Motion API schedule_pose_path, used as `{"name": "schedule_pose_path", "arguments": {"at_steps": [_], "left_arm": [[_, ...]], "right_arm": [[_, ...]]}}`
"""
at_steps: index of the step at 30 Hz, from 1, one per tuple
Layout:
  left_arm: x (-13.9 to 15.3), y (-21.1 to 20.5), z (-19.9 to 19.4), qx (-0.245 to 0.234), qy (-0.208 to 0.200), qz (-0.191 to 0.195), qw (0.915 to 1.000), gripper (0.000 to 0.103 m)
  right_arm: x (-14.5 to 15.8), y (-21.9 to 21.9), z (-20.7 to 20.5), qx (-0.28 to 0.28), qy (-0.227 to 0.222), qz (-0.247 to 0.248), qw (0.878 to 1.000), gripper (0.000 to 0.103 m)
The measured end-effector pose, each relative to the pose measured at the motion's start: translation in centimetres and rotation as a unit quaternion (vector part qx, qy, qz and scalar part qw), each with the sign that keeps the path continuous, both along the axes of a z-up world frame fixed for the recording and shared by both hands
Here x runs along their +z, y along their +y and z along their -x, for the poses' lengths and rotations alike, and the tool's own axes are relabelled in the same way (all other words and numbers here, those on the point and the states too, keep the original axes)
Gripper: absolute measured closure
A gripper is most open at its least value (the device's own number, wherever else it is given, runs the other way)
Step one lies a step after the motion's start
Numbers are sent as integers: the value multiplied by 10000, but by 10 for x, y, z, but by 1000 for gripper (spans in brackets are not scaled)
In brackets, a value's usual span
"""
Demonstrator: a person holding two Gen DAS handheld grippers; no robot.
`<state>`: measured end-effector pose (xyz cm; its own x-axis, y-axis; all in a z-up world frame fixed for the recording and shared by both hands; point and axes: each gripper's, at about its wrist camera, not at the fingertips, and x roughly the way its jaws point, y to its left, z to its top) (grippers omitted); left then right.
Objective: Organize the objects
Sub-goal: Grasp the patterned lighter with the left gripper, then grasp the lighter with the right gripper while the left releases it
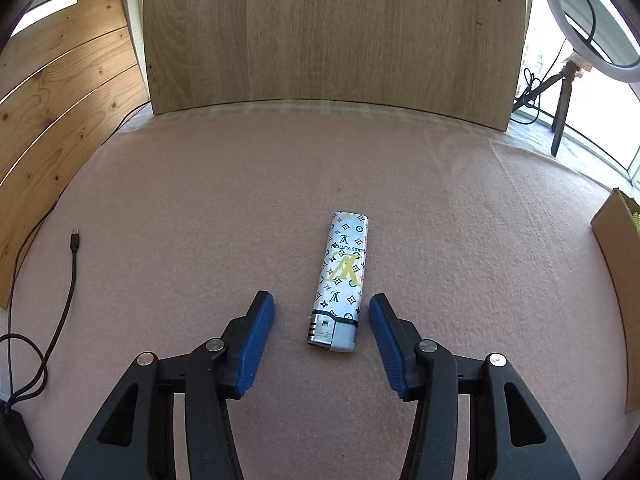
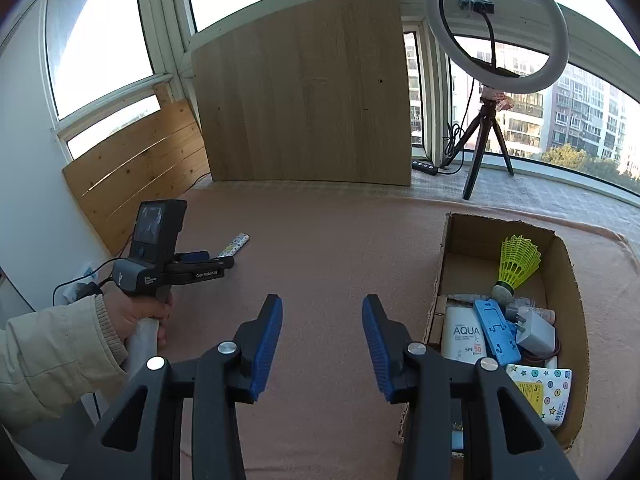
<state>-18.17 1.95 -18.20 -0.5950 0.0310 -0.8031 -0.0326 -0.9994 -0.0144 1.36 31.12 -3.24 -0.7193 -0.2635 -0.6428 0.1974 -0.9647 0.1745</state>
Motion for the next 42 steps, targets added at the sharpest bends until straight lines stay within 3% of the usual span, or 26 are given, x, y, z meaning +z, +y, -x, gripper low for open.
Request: {"name": "schedule_pose_path", "arguments": {"at_steps": [3, 5, 8, 12, 16, 18, 21, 25, 27, 28, 37, 42], "left_arm": [[0, 2, 1, -108, 27, -24, 9999, 62], [1, 6, 1, -218, 42, -21, 9998, 76], [2, 9, -5, -314, 65, -39, 9995, 77], [3, 7, -14, -670, 38, -212, 9975, 77], [5, 10, -46, -1619, -35, -296, 9864, 77], [5, 16, -73, -2468, -31, -335, 9685, 77], [5, 26, -119, -3717, 11, -244, 9280, 77], [6, 39, -171, -5026, -25, -318, 8639, 77], [6, 45, -188, -5423, -38, -312, 8396, 77], [6, 48, -194, -5545, -40, -307, 8316, 77], [9, 58, -230, -6085, -41, -290, 7930, 77], [9, 60, -240, -6169, -1, -215, 7867, 77]], "right_arm": [[-2, -2, -1, 37, -43, 9, 10000, 65], [-3, -5, -4, 51, -72, 18, 10000, 65], [-5, -8, -4, 80, -105, 26, 9999, 65], [-8, -17, 1, 238, -178, 10, 9996, 56], [-14, -34, 6, 634, -262, -253, 9973, 54], [-18, -45, 7, 942, -315, -444, 9941, 54], [-35, -69, 7, 1672, -523, -912, 9803, 54], [-66, -98, -6, 2689, -665, -1730, 9452, 54], [-80, -104, -11, 3140, -788, -1851, 9279, 54], [-86, -106, -13, 3349, -841, -1860, 9199, 54], [-115, -124, -25, 5069, -977, -2249, 8264, 54], [-116, -130, -16, 5589, -1172, -2151, 7922, 55]]}}
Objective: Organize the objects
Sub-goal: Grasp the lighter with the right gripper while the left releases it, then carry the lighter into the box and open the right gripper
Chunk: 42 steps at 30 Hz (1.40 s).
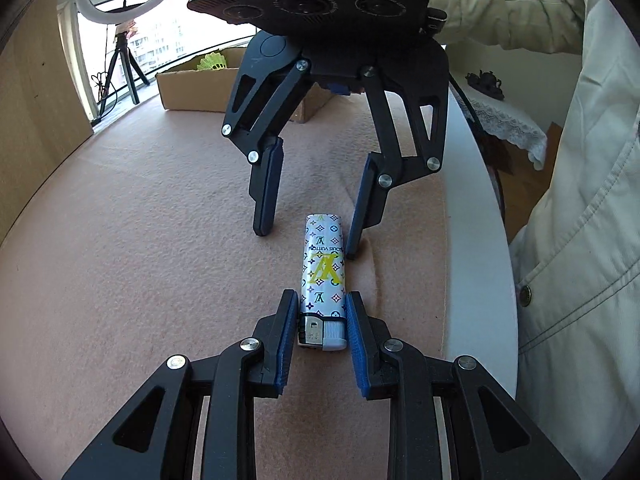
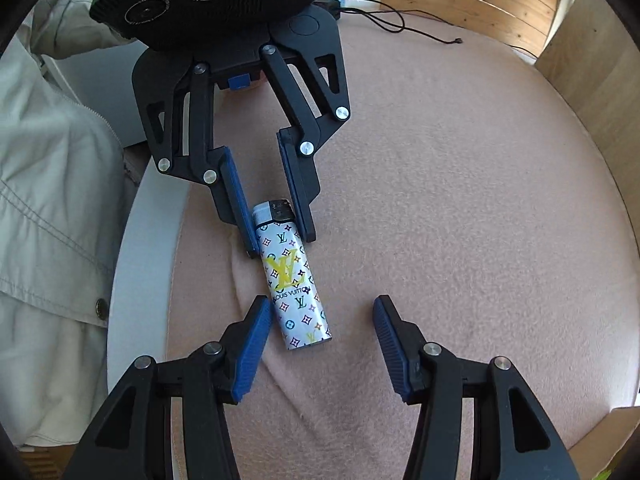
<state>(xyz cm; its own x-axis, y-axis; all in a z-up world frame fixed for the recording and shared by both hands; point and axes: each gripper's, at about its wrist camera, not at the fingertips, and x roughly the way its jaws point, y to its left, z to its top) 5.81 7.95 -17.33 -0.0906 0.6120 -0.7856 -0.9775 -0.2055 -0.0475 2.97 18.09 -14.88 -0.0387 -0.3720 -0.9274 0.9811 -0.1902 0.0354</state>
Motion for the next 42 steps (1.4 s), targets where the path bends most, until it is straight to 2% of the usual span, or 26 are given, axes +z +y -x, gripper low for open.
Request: {"name": "schedule_pose_path", "arguments": {"at_steps": [1, 3, 5, 13, 24, 30, 32, 42], "left_arm": [[0, -1, -1, 3, 11, 6, 10000, 77], [1, -1, -2, 8, 42, 19, 10000, 77], [1, -3, -4, -40, 58, 40, 10000, 77], [14, 4, -2, -311, 147, 181, 9992, 77], [71, 50, 18, -740, 805, 298, 9936, 77], [94, 101, 30, -1012, 1033, 385, 9887, 77], [99, 122, 33, -1105, 1081, 400, 9872, 77], [121, 217, 50, -1634, 1230, 464, 9778, 77]], "right_arm": [[0, -1, 1, 59, -48, -52, 10000, 58], [1, -3, 2, 190, -99, -155, 9996, 72], [2, -4, 0, 327, -144, -232, 9991, 78], [8, -2, -10, 331, 24, -268, 9991, 79], [56, 42, 1, -182, 626, -48, 9979, 79], [75, 84, 9, -462, 855, 2, 9953, 79], [85, 101, -1, -555, 911, -8, 9943, 79], [103, 188, -3, -1082, 1102, -38, 9880, 79]]}}
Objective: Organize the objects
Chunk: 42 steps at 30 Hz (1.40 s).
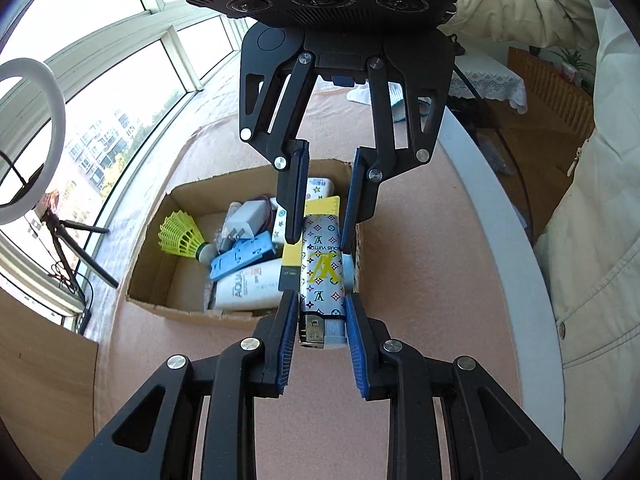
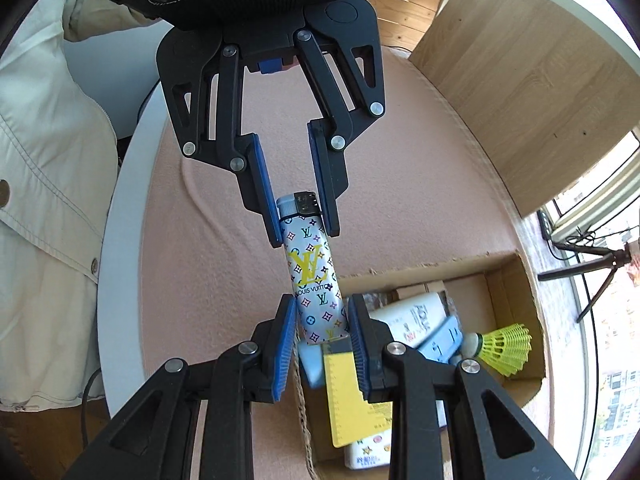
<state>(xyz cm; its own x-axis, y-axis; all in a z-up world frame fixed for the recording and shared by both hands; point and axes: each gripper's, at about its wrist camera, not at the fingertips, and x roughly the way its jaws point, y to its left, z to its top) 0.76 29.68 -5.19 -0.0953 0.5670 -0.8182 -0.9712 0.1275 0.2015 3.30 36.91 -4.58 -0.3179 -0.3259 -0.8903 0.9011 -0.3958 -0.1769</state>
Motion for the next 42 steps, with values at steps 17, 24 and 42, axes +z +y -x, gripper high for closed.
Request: {"name": "schedule_pose_path", "arguments": {"at_steps": [17, 24, 42], "left_arm": [[-9, 54, 44, 1049, 596, 148, 9926, 16], [13, 25, 57, 2274, 710, -387, 9704, 0], [52, -126, 88, 5786, -62, -1350, 8043, 0]], "right_arm": [[-10, 83, -12, -1272, 172, -186, 9916, 58], [9, 90, -15, -2559, 682, 482, 9631, 49], [17, 75, 17, -6159, 757, 1701, 7655, 22]]}}
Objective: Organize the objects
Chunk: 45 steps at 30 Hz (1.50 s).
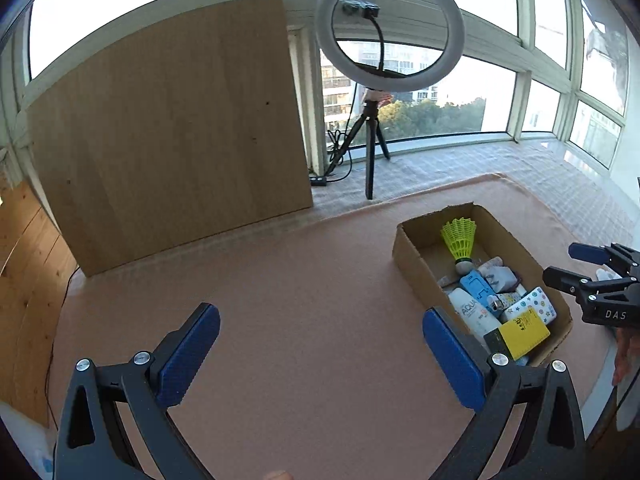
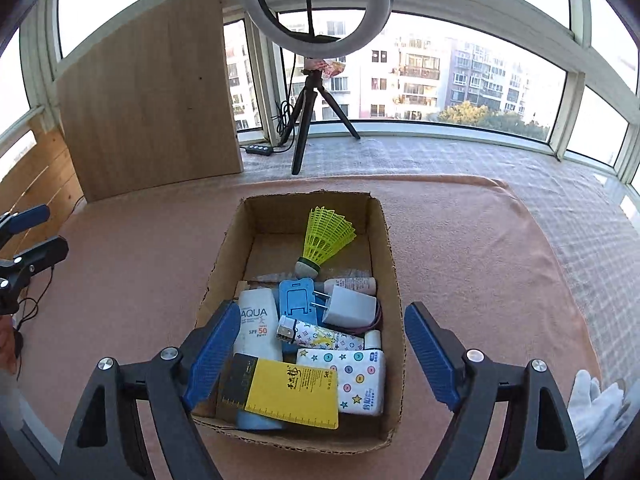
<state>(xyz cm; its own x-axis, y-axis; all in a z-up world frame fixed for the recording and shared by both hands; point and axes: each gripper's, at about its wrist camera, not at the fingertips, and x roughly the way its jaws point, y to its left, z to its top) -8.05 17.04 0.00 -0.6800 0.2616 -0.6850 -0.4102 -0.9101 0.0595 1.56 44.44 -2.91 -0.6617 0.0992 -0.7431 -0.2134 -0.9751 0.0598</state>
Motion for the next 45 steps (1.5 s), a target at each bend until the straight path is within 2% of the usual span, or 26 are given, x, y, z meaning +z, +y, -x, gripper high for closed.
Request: {"name": "schedule_pose_path", "arguments": {"at_steps": [3, 6, 11, 18, 21, 29, 45], "left_arm": [[0, -30, -2, 336, -32, -24, 9994, 0], [-2, -56, -5, 570, -64, -96, 9983, 0], [-4, -87, -9, 959, -115, -217, 9951, 0], [-3, -118, -12, 1349, -158, -351, 9901, 0], [-1, -125, -12, 1491, -154, -421, 9878, 0], [-3, -125, -16, 1713, -233, 21, 9849, 0], [-1, -139, -44, 1830, -304, -158, 9825, 0]], "right_arm": [[0, -22, 7, -85, 104, -35, 9999, 20], [-4, -49, 23, 275, 90, 242, 9993, 20], [-8, -101, 47, 686, -46, 108, 9976, 20], [-7, -145, 64, 1018, -101, 181, 9946, 20], [-4, -156, 66, 1049, -42, 171, 9943, 20], [-1, -176, 72, 1055, -73, 153, 9943, 19], [5, -197, 60, 992, -226, 124, 9947, 19]]}}
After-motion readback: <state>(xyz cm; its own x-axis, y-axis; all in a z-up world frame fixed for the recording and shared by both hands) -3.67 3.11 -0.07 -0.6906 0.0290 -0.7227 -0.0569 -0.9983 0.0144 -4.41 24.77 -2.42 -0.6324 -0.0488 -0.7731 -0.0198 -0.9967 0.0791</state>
